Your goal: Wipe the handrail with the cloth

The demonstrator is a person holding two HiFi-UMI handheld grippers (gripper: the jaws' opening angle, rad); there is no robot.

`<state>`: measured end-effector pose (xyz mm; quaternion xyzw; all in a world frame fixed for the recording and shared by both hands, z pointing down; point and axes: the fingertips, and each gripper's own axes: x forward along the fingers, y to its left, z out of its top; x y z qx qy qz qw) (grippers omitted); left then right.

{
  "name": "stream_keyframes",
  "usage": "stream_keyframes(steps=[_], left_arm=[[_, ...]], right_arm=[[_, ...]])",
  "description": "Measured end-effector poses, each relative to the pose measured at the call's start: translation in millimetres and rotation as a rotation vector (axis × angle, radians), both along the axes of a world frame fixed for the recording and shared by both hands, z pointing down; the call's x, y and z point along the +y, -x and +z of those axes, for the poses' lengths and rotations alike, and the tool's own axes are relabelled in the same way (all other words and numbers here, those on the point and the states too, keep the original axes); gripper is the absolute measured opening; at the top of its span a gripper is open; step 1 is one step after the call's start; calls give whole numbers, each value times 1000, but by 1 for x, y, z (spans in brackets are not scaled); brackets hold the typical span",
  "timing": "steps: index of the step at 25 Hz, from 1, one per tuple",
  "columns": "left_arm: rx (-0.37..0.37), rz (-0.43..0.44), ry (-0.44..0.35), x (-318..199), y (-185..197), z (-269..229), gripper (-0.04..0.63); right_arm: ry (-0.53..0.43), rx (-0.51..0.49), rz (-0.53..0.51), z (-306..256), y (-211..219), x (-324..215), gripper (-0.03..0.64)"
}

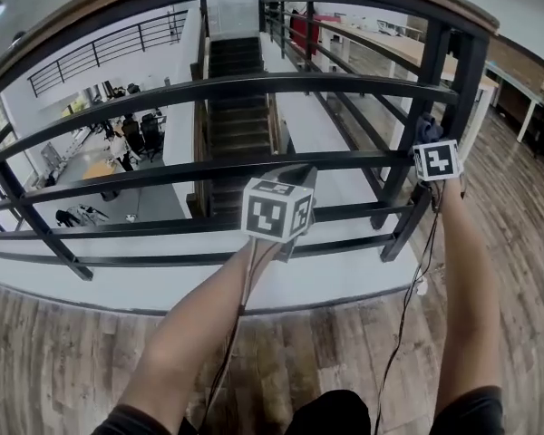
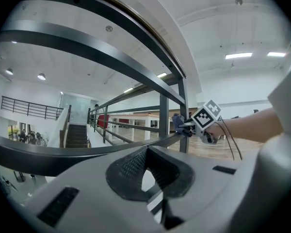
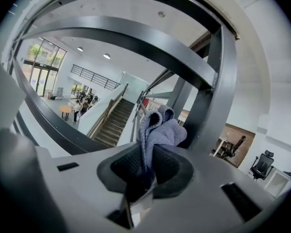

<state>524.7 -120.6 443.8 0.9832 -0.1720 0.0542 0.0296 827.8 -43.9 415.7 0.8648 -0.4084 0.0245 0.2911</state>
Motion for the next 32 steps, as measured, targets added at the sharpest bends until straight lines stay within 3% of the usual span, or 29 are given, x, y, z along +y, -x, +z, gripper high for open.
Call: stream_keyframes(steps=[3,5,8,14,17,19,25,29,32], left_arm=[[12,-39,14,-14,33,4,3],[29,-63,31,-23,61,8,3],[52,-123,7,-37,108,12,3],[115,-279,7,-82,225,23,3],[164,-352,0,-103,296,20,3],[157,-408,-25,-117,346,21,3],[149,-580,-76,-171,496,32,3],[85,-691,-159,-212,580,43,3],[105,-706,-81,-238,640,62,3]], right_arm=[[-88,41,-6,-2,25,2,67],[-209,58,-111,-12,67,-10,67],[-315,-9,-269,-10,145,-36,67],[-367,-134,-526,9,321,-103,67],[-422,-189,-612,15,401,-136,67],[-448,-214,-655,24,453,-155,67],[-378,-273,-827,49,618,-225,67],[-290,-362,-913,82,724,-274,67],[-218,-451,-951,112,805,-315,67]])
